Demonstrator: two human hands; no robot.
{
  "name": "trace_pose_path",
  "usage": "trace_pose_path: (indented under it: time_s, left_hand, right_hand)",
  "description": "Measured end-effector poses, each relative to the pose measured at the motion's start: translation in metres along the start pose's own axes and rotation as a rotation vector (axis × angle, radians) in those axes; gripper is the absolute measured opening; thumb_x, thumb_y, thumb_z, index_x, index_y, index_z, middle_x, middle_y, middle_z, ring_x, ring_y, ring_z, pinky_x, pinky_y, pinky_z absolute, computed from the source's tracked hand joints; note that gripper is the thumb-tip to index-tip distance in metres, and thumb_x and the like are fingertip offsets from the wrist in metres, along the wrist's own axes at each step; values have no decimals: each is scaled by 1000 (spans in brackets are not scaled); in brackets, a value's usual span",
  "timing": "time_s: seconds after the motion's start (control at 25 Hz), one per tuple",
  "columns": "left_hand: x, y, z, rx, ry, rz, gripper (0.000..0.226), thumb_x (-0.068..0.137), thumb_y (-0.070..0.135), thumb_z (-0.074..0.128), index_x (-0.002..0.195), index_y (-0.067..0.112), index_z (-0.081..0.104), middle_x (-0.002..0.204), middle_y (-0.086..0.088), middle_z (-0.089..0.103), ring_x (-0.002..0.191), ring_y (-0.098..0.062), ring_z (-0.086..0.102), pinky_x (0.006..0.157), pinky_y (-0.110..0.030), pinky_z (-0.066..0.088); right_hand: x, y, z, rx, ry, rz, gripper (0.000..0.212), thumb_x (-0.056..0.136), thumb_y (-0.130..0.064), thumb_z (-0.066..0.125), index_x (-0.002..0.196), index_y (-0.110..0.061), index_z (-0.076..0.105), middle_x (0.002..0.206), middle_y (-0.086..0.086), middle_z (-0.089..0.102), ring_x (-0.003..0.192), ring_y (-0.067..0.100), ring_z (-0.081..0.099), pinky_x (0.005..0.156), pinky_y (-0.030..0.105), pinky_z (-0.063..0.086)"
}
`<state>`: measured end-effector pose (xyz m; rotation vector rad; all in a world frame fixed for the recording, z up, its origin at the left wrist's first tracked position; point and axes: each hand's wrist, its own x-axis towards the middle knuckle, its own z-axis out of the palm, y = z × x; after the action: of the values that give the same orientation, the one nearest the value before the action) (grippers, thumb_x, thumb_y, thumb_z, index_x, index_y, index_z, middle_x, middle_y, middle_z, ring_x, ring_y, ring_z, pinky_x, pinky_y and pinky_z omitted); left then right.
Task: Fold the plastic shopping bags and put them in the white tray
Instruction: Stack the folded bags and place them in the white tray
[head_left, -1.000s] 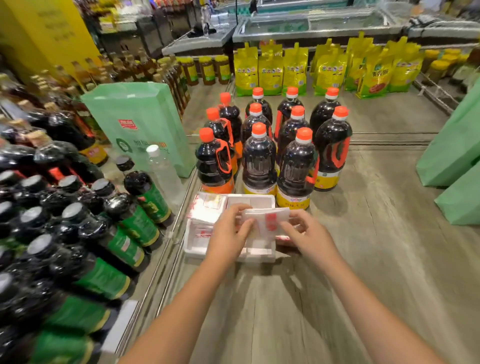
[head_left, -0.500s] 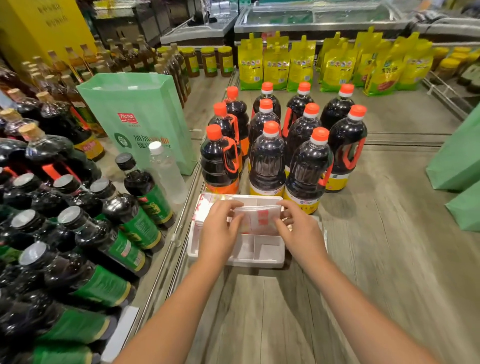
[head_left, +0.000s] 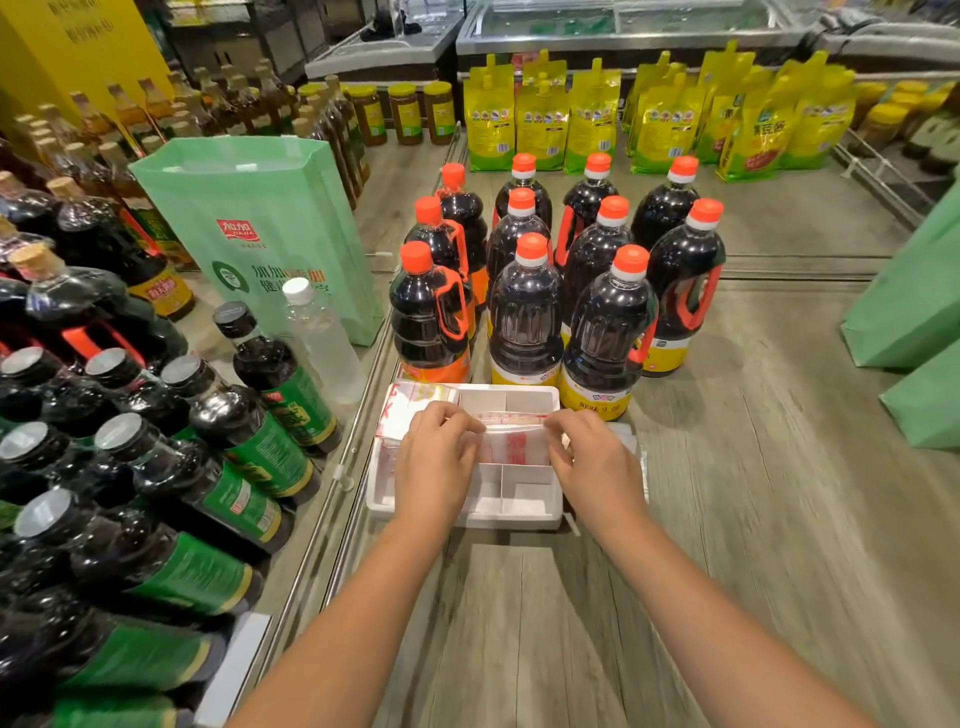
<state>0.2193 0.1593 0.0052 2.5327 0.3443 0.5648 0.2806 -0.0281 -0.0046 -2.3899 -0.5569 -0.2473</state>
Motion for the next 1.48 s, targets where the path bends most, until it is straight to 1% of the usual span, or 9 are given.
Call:
trace_pose_path:
  time_s: [0.32, 0.52, 0.64, 0.84, 0.96, 1.08, 1.24, 1.36, 1.48]
  left_hand:
    - [-3, 3, 1, 104, -5, 90, 27, 79, 8, 76, 105, 17, 76, 109, 0, 61, 103, -24, 55, 78, -35, 48]
    - [-10, 41, 12, 83, -53, 170, 25, 83, 14, 73, 108, 19, 71, 110, 2, 60, 105, -21, 53, 85, -37, 46]
    - [-16, 64, 29, 85, -125, 250, 19, 85, 14, 70, 103, 19, 73, 107, 1, 63, 103, -25, 54, 80, -40, 47]
    - [-13, 80, 51, 198, -173, 373, 22, 75, 14, 79, 96, 21, 75, 101, 2, 66, 97, -27, 58, 73, -39, 48]
    - [-15, 79, 58, 222, -205, 361, 24, 71, 16, 82, 94, 21, 76, 94, 4, 67, 93, -26, 60, 70, -37, 48]
    - [-13, 75, 62, 223, -195, 356, 27, 70, 15, 82, 95, 22, 75, 94, 4, 66, 92, -26, 59, 71, -36, 47]
    - [-14, 75, 62, 190, -173, 312, 34, 80, 20, 73, 114, 22, 66, 109, 1, 61, 104, -25, 53, 81, -38, 45]
    - [-17, 78, 57, 59, -178, 248, 51, 87, 29, 69, 134, 18, 52, 126, -1, 53, 116, -23, 46, 98, -36, 42]
    - [-19, 83, 46, -165, -207, 147, 42, 96, 36, 62, 133, 19, 51, 122, 6, 57, 114, -13, 49, 97, -28, 40]
  right_hand:
    - [-7, 10, -10, 15, -67, 3, 29, 92, -26, 66, 120, -31, 69, 106, -13, 60, 76, 3, 51, 60, 27, 40]
    - [-18, 34, -37, 81, -48, 252, 21, 95, -38, 59, 115, -36, 65, 102, -16, 58, 83, 7, 57, 69, 34, 51]
    - [-24, 60, -50, 105, -80, 411, 23, 90, -35, 64, 112, -30, 66, 98, -13, 62, 82, 11, 61, 73, 35, 53]
    - [-25, 71, -46, 170, -158, 492, 30, 82, -40, 72, 106, -22, 66, 88, -9, 65, 85, 15, 64, 80, 35, 54]
    - [-19, 65, -41, 237, -162, 555, 32, 80, -37, 78, 101, -23, 58, 82, -6, 65, 81, 16, 63, 75, 33, 52]
    - [-16, 73, -37, 337, -171, 604, 28, 78, -26, 81, 98, -18, 62, 80, -1, 66, 74, 17, 65, 69, 36, 56]
    - [-21, 86, -45, 497, -202, 637, 20, 81, -19, 78, 98, -16, 69, 84, 2, 71, 80, 21, 69, 82, 43, 58]
    - [-28, 85, -67, 521, -222, 565, 13, 89, -20, 71, 101, -16, 69, 93, 1, 70, 81, 16, 63, 70, 30, 52]
    - [-32, 74, -86, 533, -238, 454, 8, 91, -21, 68, 98, -25, 66, 95, -5, 69, 75, 10, 61, 68, 27, 48]
